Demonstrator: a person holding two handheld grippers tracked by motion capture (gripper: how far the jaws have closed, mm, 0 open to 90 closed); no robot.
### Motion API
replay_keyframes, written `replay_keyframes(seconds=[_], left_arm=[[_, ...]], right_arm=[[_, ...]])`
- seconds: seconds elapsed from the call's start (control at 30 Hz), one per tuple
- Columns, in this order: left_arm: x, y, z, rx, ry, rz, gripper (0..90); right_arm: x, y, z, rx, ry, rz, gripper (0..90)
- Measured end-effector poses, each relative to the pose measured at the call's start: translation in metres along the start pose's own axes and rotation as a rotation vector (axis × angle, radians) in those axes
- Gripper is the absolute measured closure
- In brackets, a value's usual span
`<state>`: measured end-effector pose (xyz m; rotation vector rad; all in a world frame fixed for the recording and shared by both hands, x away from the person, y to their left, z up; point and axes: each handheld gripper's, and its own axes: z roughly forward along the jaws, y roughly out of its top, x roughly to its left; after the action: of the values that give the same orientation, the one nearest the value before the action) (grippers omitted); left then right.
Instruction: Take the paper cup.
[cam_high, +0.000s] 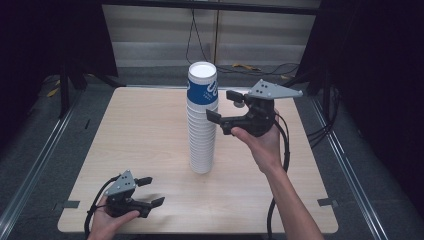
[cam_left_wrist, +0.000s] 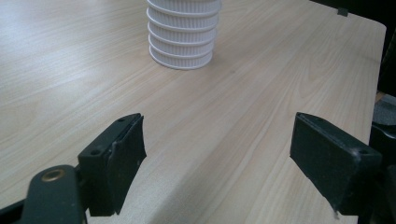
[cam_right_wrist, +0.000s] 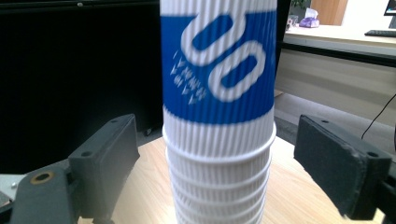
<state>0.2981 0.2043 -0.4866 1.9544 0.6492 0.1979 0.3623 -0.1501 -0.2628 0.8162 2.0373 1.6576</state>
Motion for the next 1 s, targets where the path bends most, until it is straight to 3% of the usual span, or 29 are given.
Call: replay_keyframes(seconds=[0.27,0.3,0.37,0.4,1.0], left_arm=[[0.000,0.000,0.001,-0.001,-0.005,-0.002,16.6],[0.000,0.000,0.000,-0.006,-0.004,-0.001,15.8],[0.000,0.000,0.000,-0.005,-0.002,-0.004,15.9],[0.001,-0.001,0.000,-0.005,-0.002,-0.003,15.9],[0.001,-0.001,0.001,0.003,-0.003,-0.004,15.8]], right_arm=[[-0.004,0.018,0.014,0.024,0.030,-0.005,13.5],[-0.004,0.021,0.018,0.047,-0.003,-0.019,13.4],[-0.004,0.023,0.020,0.051,-0.021,-0.028,13.2],[-0.006,0.024,0.021,0.035,0.015,-0.014,13.6],[-0.007,0.034,0.048,0.040,0.045,-0.008,15.5]])
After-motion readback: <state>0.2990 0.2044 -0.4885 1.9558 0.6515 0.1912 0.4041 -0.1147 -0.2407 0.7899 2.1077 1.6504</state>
